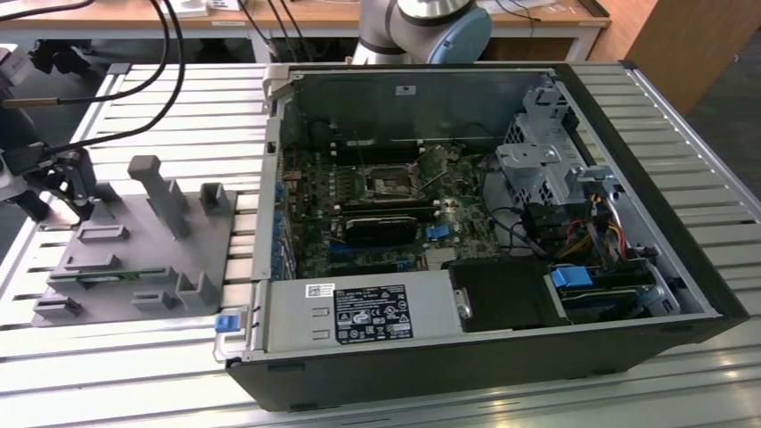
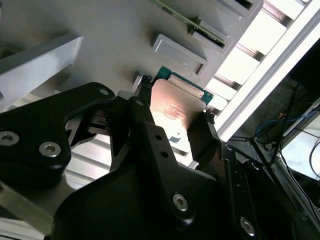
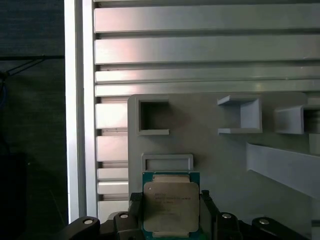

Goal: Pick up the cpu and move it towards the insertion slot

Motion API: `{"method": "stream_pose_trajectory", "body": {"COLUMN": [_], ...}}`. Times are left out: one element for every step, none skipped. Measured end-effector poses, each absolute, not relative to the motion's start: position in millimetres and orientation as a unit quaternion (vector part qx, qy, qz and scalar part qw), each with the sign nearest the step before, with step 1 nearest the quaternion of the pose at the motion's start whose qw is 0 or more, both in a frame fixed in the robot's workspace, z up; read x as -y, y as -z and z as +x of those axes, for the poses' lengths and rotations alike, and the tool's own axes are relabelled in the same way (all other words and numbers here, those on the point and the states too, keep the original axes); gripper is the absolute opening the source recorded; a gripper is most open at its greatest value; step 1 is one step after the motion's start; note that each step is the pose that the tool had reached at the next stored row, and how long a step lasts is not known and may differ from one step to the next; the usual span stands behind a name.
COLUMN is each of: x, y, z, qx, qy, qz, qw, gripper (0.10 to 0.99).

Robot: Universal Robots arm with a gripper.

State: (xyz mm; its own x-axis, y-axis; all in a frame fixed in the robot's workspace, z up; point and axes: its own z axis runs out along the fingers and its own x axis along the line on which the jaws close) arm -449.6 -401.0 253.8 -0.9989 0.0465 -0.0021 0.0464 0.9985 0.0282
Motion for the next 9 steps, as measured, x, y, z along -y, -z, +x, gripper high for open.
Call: {"method": "stream_pose_trajectory", "body": {"x": [401.0, 401.0, 401.0, 401.0, 401.0, 401.0, 401.0, 401.0, 400.9], "y": [-254.6, -255.1, -255.6, -256.1, -256.7, -257.1, -257.6, -258.1, -258.6], "z": [-449.6, -449.6, -449.5, -449.6, -449.6, -449.6, -449.6, -449.6, -449.6], "qx": [-1.000, -1.000, -1.000, -1.000, -1.000, -1.000, -1.000, -1.000, -1.000], "qy": [-0.014, -0.014, -0.014, -0.014, -0.014, -0.014, -0.014, -0.014, -0.014], "qz": [0.023, 0.023, 0.023, 0.023, 0.023, 0.023, 0.023, 0.023, 0.023], "qw": [0.001, 0.001, 0.001, 0.001, 0.001, 0.001, 0.001, 0.001, 0.001], "gripper": [0.537, 0.537, 0.537, 0.537, 0.537, 0.537, 0.537, 0.537, 0.537]}}
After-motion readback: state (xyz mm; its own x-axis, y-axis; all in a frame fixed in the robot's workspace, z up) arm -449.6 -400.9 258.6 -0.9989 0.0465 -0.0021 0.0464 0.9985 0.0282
